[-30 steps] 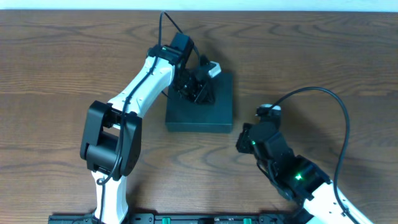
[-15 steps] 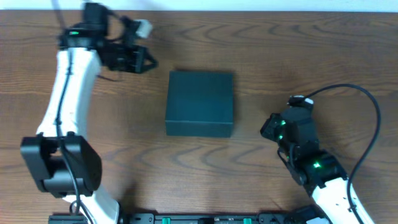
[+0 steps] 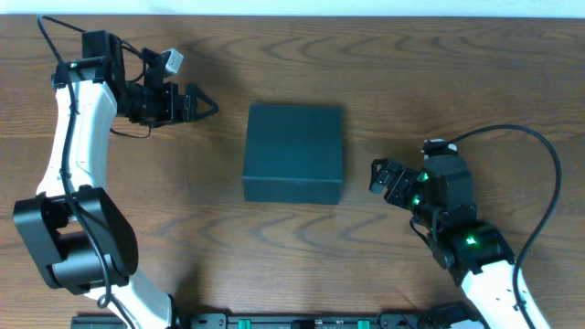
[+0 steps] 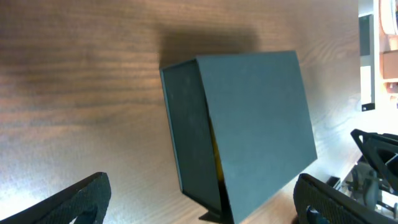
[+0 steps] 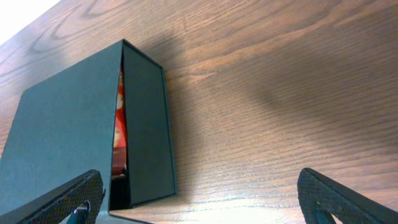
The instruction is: Pack container
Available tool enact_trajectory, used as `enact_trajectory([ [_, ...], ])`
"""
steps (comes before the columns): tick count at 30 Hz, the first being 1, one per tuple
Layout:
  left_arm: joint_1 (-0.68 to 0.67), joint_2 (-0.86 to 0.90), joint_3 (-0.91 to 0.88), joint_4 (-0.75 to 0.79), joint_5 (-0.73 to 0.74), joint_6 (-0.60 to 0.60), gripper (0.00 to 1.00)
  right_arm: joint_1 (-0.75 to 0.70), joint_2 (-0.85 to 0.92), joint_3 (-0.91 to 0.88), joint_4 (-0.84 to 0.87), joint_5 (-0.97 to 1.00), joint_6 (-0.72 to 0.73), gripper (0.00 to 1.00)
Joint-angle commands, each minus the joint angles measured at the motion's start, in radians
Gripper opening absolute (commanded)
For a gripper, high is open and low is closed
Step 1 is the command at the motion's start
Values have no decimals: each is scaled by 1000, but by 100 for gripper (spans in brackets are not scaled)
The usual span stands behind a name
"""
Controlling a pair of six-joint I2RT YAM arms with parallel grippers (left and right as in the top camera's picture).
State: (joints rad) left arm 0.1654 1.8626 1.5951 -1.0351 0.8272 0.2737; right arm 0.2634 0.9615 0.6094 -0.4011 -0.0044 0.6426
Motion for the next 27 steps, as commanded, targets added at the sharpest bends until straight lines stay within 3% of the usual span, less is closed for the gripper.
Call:
enact_trajectory([
  [1,-2,0,-3,-7,-79,14,95,-8,-4,5,-4,-11,-5,99],
  [9,-2,0,-3,-7,-431,14,95,-8,-4,5,-4,-11,-5,99],
  [16,0,0,-3,-9,-532,17,95,-8,-4,5,-4,-11,-5,99],
  [24,0,-10,-3,-21,-916,18,95,-8,-4,5,-4,-11,-5,99],
  [27,1,-55,-3,-23,-939,18,95,-8,-4,5,-4,-11,-5,99],
])
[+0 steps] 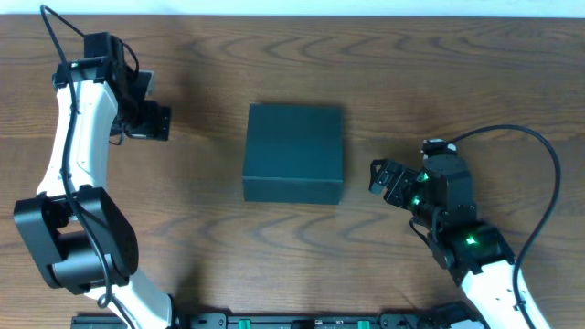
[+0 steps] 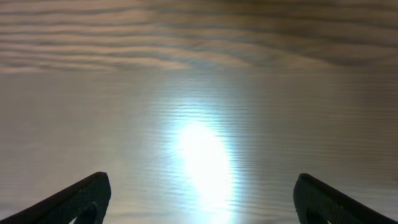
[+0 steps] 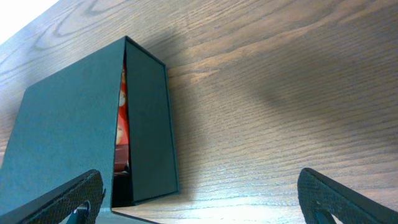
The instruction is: Pack container
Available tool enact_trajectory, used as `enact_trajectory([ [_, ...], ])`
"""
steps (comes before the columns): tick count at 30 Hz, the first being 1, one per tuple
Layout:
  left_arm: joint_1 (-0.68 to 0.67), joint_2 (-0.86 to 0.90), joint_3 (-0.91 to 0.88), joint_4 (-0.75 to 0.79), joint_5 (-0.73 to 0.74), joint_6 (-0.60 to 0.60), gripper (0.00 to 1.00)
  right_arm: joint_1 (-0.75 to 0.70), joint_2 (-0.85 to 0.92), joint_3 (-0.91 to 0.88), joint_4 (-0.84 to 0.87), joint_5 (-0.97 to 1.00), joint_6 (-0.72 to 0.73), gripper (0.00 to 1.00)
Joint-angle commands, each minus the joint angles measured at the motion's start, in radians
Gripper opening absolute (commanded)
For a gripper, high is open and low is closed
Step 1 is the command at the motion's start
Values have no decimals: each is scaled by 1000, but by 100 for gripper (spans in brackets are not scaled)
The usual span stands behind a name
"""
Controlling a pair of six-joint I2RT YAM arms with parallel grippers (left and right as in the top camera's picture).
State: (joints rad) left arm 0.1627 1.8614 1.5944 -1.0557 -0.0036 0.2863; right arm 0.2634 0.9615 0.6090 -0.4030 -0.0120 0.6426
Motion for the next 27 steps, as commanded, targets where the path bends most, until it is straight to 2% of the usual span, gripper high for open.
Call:
enact_trajectory([
  [1,3,-75,-2,-3,-108,5,95,-8,-4,6,-2,-4,-5,99],
  [8,0,-320,-3,-49,-34,-39,95,-8,-4,6,-2,-4,-5,99],
  [15,0,-697,-87,-70,-21,-92,95,-8,-4,6,-2,-4,-5,99],
  [20,0,-990,-310,15,-22,-161,95,-8,-4,6,-2,-3,-5,99],
  [27,0,-1376,-775,214,-22,-303,95,-8,-4,6,-2,-4,-5,99],
])
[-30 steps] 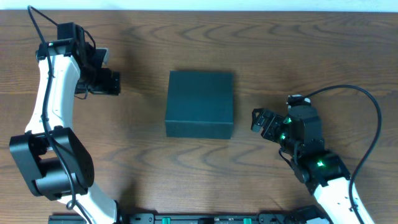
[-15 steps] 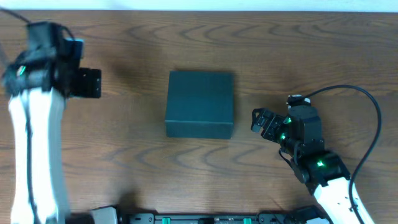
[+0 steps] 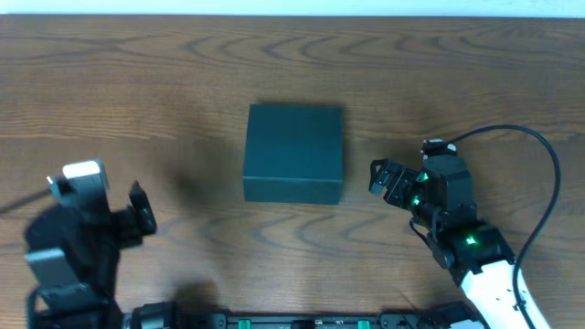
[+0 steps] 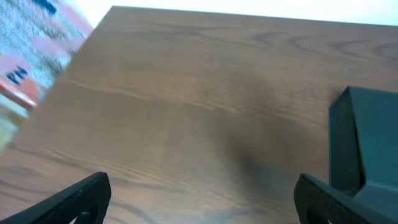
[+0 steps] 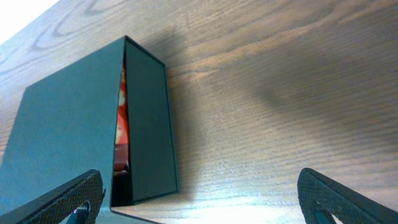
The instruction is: Pack container
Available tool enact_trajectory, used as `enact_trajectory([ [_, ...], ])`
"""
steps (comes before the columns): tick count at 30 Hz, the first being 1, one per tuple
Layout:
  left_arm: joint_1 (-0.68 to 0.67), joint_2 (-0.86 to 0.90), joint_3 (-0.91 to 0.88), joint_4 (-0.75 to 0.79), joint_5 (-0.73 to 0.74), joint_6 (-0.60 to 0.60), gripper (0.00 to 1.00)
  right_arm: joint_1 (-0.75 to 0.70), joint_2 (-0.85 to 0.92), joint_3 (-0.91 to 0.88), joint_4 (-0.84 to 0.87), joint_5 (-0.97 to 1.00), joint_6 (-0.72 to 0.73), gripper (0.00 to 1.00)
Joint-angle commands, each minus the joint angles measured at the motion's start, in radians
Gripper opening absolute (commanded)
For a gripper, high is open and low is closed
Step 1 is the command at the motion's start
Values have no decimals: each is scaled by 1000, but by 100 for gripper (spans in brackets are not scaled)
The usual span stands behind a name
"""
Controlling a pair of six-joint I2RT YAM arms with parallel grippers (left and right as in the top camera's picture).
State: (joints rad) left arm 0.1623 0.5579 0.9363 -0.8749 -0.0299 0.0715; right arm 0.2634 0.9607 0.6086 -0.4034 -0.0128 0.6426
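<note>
A dark teal box (image 3: 293, 152) sits at mid-table with its lid on. In the right wrist view the lid (image 5: 62, 137) stands slightly ajar, and red packaging (image 5: 119, 127) shows through the gap. My right gripper (image 3: 380, 178) rests open just right of the box, nothing between its fingers (image 5: 74, 199). My left gripper (image 3: 140, 219) is open near the table's front left, well away from the box. The left wrist view shows only the box's corner (image 4: 367, 146) at its right edge.
Brown wooden table (image 3: 183, 82) all round the box. A black cable (image 3: 539, 183) loops by the right arm. Blurred coloured clutter (image 4: 31, 56) lies beyond the table's edge in the left wrist view.
My left arm has gone from the table's back left to its front left. Its camera then faced bare glaring wood and now looks across the table to the box. The right arm is unchanged.
First my left gripper was open at the back left, pointing at the box with the box in its view. Then it faced down at bare wood. Now it is at the front left. My right gripper stayed open beside the closed box throughout.
</note>
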Motion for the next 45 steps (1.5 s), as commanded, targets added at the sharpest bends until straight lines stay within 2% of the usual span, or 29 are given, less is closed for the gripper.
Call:
enact_trajectory([
  [1,1,-117,-182,62,4,-113,95,-8,-3,6,-2,-3,-5,99],
  [8,1,-325,-515,240,4,-219,95,-8,-3,6,-2,-3,-5,99],
  [15,1,-421,-686,338,-16,-241,95,-8,-3,6,-2,-3,-5,99],
  [19,1,-441,-725,336,-74,-291,95,-8,-3,6,-2,-3,-5,99],
  [30,3,-516,-790,330,-152,-296,95,-8,-3,6,-2,-3,-5,99],
  [45,2,-554,-790,330,-153,-251,95,-8,-3,6,-2,-3,-5,99],
])
